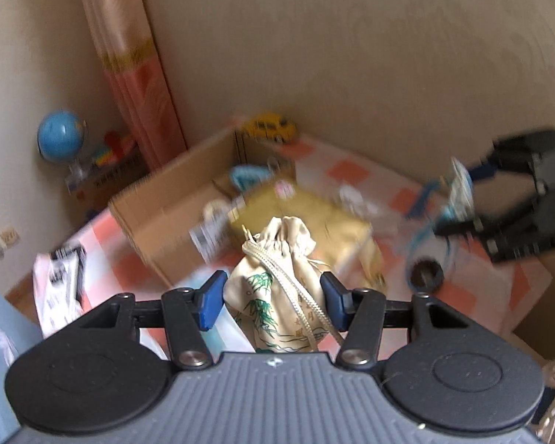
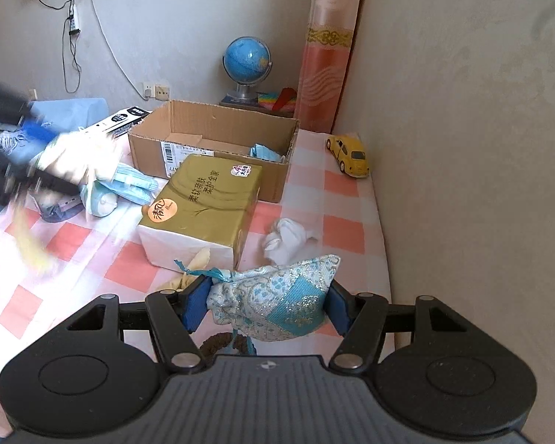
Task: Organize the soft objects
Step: 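Carry the beige pouch into the box and open the left gripper while the right holds the floral pouch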
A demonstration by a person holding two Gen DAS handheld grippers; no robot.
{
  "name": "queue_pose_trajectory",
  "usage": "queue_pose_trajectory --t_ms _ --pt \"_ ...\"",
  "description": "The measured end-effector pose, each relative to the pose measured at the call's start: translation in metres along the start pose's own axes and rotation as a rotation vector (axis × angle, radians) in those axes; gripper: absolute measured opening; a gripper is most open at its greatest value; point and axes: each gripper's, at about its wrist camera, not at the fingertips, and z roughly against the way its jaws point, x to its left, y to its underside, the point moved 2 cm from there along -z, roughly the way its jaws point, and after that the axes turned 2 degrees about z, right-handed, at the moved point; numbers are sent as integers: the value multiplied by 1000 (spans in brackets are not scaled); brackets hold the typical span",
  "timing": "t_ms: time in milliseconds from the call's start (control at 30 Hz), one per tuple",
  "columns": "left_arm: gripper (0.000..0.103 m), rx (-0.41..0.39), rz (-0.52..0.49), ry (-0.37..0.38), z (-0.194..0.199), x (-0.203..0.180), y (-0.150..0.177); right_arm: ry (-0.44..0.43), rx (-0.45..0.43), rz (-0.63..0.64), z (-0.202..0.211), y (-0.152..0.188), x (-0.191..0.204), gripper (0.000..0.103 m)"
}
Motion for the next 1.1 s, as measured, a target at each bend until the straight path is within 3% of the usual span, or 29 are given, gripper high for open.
queue_pose_trajectory --t_ms 333,567,767,1100 --pt "54 -108 -105 -40 -26 26 -102 5 -24 -64 1 -1 -17 68" --pt "54 -113 -150 -113 -78 37 -140 20 -21 -103 -5 -2 -30 68" --pt "54 -108 -179 -93 -121 41 -145 25 -4 -126 -15 -2 -38 68" --pt "54 32 -191 -76 -163 48 -105 30 24 -125 -27 -2 -41 68"
